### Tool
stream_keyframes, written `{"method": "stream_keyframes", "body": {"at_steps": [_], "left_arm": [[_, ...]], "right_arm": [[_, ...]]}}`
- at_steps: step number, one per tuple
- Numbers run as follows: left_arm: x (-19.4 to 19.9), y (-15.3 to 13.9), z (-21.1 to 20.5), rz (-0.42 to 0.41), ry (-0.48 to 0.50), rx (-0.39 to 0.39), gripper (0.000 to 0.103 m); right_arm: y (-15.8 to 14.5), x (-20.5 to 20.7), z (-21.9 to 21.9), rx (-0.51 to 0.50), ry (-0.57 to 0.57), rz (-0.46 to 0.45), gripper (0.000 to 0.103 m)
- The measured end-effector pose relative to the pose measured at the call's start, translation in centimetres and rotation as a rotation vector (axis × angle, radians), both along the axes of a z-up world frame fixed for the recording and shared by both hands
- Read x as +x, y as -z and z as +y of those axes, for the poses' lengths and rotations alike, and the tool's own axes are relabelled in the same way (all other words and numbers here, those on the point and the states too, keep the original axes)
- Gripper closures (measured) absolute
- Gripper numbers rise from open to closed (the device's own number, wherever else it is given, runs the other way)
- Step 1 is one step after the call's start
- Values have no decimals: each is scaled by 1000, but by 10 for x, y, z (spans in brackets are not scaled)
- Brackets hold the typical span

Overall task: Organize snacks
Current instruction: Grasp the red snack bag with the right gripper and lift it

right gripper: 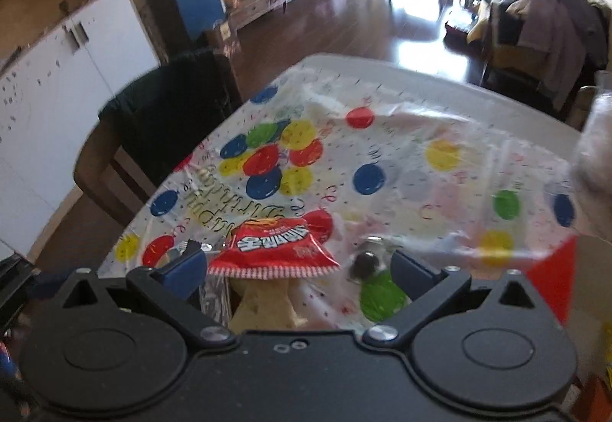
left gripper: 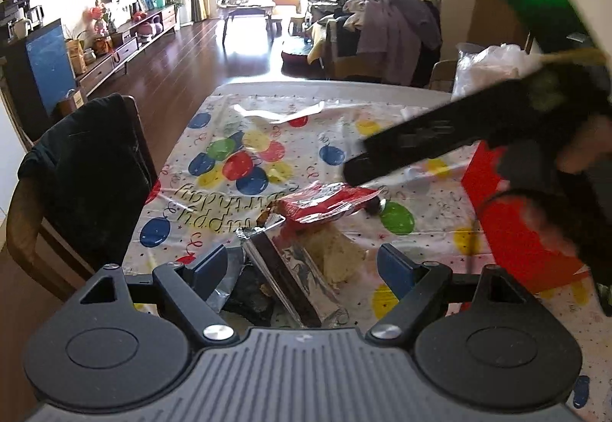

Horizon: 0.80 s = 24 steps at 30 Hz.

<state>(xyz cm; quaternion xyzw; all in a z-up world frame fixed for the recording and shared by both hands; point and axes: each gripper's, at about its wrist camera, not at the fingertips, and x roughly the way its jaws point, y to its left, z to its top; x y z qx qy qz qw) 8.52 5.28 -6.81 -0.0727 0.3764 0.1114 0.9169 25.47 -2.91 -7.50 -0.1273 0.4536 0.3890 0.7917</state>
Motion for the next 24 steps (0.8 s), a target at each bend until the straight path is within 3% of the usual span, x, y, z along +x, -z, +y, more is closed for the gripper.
{"method": "stream_keyframes", "body": {"at_steps": [14, 17, 22, 24], "left_arm": [[22, 13, 12, 56, -47, -33, 17], [27, 14, 14, 64, -46, -34, 17], [36, 14, 15, 77, -33, -40, 17], [41, 14, 14, 78, -26, -40, 17]], "right_arm": [[56, 29, 81, -181, -45, 105, 4], [62, 30, 86, -194, -57, 122, 12], [60, 31, 87, -180, -74, 127, 36], [58, 34, 86, -174, -71, 128, 40]]}}
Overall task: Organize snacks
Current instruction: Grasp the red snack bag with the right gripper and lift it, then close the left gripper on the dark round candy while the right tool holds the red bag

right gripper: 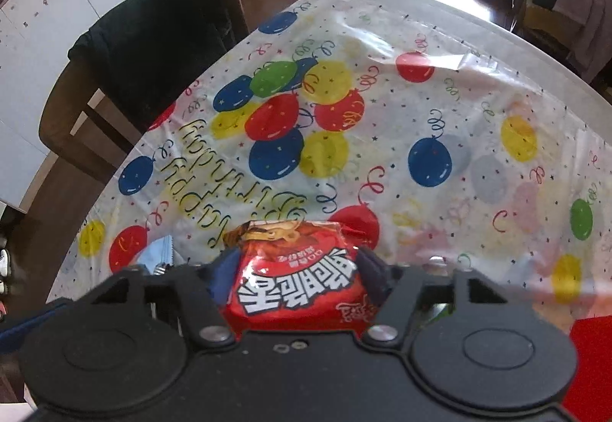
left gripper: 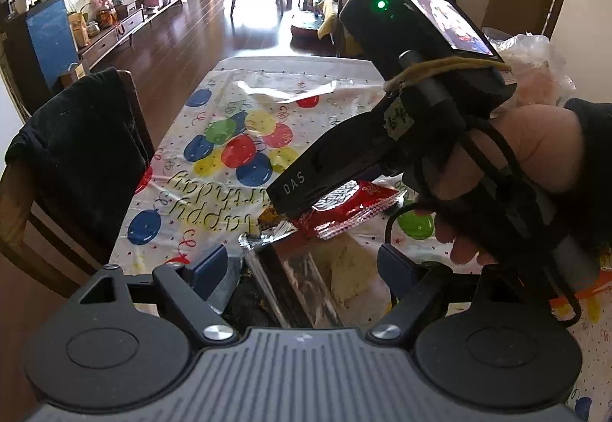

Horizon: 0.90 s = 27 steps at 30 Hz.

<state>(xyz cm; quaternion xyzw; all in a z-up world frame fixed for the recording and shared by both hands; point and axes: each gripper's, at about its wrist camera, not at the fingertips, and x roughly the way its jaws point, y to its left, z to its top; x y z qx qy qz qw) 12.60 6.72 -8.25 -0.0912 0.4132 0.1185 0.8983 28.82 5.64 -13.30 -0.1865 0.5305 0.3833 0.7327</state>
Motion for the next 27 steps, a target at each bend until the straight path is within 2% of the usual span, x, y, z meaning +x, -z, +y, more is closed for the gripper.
{"method": "stream_keyframes", "body": {"at_steps": [10, 16, 21, 22, 24, 25, 27], "left_arm": [[38, 3, -12, 17, 78, -22, 17], [80, 13, -21, 50, 107, -84, 17], [119, 31, -27, 106, 130, -155, 19], [125, 36, -28, 120, 132, -162, 21], [136, 44, -32, 147, 144, -158, 39], [141, 49, -32, 160, 153, -150, 43], [148, 56, -36, 177, 160, -131, 45]], "right_arm": [[-15, 22, -31, 67, 49, 4, 42], [-25, 51, -64, 46, 89, -129, 42], [-21, 76, -97, 42, 164, -144, 42], [-21, 79, -102, 42, 171, -149, 43], [-20, 82, -110, 47, 184, -154, 43], [-20, 83, -113, 52, 186, -157, 43], [-20, 82, -117, 55, 187, -166, 43]]}}
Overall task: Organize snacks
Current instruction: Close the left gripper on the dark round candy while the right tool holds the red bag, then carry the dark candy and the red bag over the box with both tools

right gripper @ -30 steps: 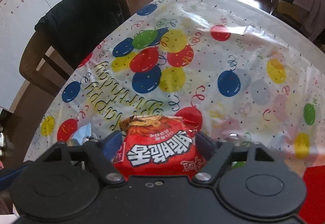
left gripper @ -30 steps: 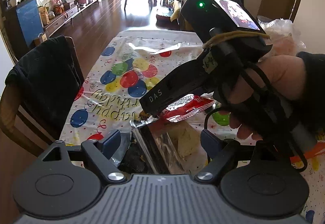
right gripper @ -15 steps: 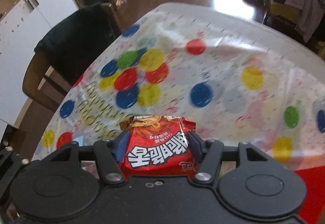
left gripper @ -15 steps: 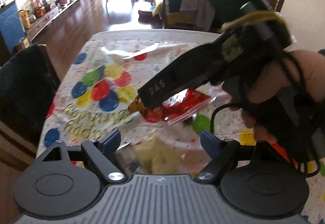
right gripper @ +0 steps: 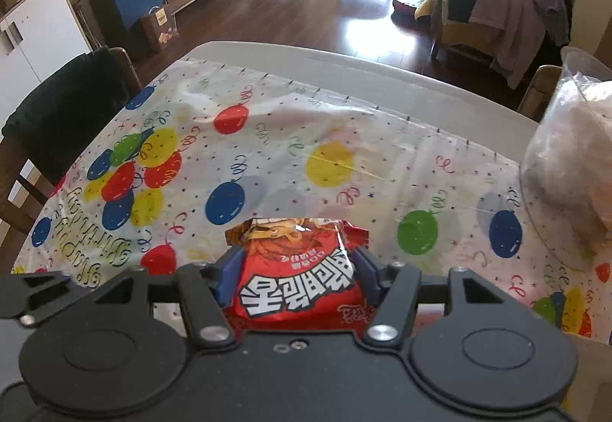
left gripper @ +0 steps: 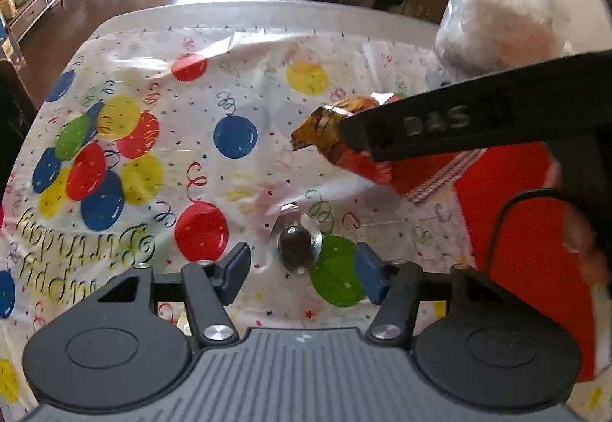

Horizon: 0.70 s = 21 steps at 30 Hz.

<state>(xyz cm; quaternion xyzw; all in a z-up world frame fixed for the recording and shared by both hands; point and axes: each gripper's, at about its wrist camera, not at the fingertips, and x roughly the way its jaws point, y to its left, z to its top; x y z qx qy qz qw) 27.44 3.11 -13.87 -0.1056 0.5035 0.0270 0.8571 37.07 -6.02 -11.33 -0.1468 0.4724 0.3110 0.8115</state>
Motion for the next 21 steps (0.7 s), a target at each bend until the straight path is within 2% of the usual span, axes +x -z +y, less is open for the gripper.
{"method": "stream_keyframes", "body": {"at_steps": [1, 3, 11, 21], "left_arm": [[3, 3, -2, 3, 5, 7, 46], [8, 9, -4, 12, 16, 5, 56], [14, 21, -13, 19, 50, 61, 75], [8, 20, -6, 8, 39, 44, 78]], "right_arm": [[0, -1, -1, 2, -1, -4, 43], [1, -1, -3, 6, 2, -8, 43], [3, 0, -10, 23, 13, -2, 43], [-5, -8, -16, 33, 32, -12, 43]]}}
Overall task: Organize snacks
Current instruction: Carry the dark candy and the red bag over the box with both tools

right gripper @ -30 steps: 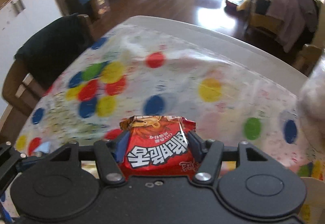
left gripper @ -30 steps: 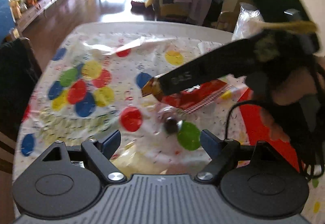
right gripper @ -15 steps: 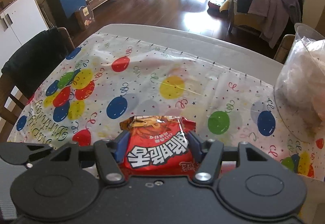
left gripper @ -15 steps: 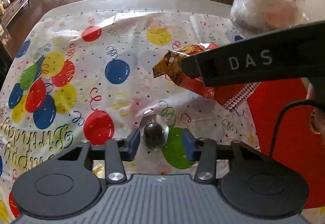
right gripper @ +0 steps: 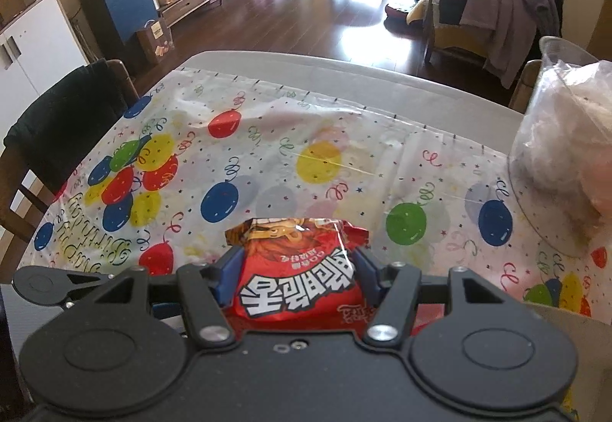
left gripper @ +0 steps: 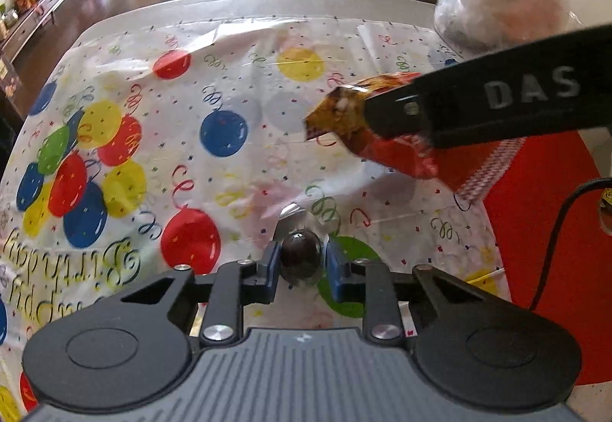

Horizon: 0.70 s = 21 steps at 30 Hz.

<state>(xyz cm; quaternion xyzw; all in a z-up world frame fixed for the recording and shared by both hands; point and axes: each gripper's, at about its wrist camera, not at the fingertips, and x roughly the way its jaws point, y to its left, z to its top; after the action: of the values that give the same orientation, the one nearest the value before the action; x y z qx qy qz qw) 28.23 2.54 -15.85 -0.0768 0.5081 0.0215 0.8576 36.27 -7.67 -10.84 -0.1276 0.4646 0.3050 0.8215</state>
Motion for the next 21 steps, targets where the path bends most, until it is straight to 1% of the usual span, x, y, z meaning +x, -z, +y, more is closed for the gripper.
{"method": "stream_keyframes", "body": {"at_steps": [3, 5, 11, 21], "left_arm": [[-8, -8, 5, -14, -22, -16, 79], [-17, -19, 7, -44, -21, -24, 79], [-43, -54, 10, -97, -24, -21, 79], [-99, -124, -7, -215, 41, -31, 79]], "right_arm": [[-8, -6, -5, 12, 10, -3, 43], [-17, -13, -10, 25, 12, -12, 43], [-49, -39, -27, 64, 32, -50, 43], [-107, -100, -81, 115, 140, -144, 43]]}}
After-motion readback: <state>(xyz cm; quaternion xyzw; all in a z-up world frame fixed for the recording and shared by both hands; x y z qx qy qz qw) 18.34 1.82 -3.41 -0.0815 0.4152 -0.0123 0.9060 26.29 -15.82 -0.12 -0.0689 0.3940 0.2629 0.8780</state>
